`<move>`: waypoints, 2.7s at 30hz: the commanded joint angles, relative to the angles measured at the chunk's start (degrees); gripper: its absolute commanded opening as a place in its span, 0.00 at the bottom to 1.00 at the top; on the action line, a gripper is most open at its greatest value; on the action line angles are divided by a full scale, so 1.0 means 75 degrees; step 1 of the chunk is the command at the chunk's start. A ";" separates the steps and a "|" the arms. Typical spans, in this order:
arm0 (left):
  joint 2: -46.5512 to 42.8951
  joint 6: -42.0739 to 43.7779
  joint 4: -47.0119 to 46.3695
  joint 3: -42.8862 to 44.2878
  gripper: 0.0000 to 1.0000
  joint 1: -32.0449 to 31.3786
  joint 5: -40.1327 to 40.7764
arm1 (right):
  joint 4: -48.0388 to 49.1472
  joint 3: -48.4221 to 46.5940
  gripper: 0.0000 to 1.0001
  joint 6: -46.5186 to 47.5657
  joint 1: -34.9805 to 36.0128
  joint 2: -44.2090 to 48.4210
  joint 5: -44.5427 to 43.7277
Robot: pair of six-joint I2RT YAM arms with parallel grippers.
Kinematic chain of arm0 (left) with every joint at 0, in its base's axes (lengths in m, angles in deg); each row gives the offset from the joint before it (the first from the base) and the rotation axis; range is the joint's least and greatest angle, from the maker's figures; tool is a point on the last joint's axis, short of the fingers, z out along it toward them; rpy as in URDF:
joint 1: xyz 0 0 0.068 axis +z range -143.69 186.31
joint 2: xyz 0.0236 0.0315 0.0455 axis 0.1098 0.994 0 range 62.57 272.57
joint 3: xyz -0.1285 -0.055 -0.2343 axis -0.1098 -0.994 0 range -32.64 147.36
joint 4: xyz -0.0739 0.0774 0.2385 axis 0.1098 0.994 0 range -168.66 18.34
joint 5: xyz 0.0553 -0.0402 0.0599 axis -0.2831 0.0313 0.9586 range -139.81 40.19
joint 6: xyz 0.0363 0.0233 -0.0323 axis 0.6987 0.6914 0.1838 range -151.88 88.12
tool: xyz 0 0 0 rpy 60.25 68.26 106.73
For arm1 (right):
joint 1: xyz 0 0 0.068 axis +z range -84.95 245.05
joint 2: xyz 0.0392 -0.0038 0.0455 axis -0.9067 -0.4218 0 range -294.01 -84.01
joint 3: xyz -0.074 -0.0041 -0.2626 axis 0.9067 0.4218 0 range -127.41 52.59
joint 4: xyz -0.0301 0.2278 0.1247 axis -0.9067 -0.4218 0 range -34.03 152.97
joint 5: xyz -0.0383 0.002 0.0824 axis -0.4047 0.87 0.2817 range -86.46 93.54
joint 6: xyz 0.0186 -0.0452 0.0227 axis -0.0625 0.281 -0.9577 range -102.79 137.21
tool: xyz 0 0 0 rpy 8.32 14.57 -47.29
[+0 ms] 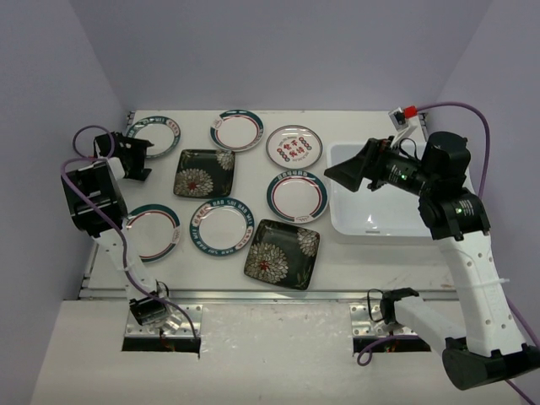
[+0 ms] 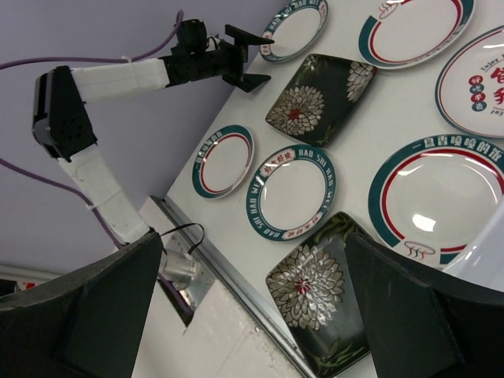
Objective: Place the plates into the plastic bin on the countertop
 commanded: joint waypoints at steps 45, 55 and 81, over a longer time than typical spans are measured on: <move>-0.3776 0.1146 -0.0111 0.0571 0.00 -0.4081 -0.3431 | -0.1070 -0.3897 0.99 -0.0227 -0.0627 -0.4283 -0.0496; -0.4638 0.0926 -0.0212 -0.0771 0.00 -0.4959 -0.4283 | -0.0516 -0.3149 0.79 0.0189 -0.1049 -0.4688 0.0907; -0.5538 0.3857 0.5885 0.0498 1.00 -0.4282 0.2174 | -0.1804 -0.0659 0.00 0.1453 -0.2924 -0.2203 -0.4831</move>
